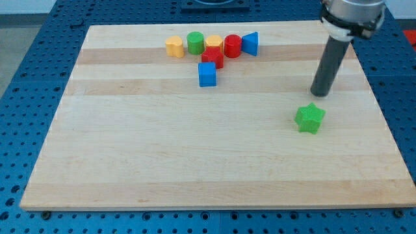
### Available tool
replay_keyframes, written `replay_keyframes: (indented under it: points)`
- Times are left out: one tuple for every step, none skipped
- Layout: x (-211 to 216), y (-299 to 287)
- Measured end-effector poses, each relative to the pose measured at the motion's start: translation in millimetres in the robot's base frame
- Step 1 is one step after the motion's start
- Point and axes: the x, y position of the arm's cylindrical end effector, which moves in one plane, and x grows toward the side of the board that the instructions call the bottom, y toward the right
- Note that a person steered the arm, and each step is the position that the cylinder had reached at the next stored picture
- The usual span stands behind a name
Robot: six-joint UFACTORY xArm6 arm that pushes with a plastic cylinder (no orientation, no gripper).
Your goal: Push green star to the center of the board
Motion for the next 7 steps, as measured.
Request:
replay_keyframes:
  points:
    - [26, -7]
    - [48, -16]
    - [64, -6]
    - [89, -2]
    - [100, -6]
    - [100, -23]
    - [99, -32]
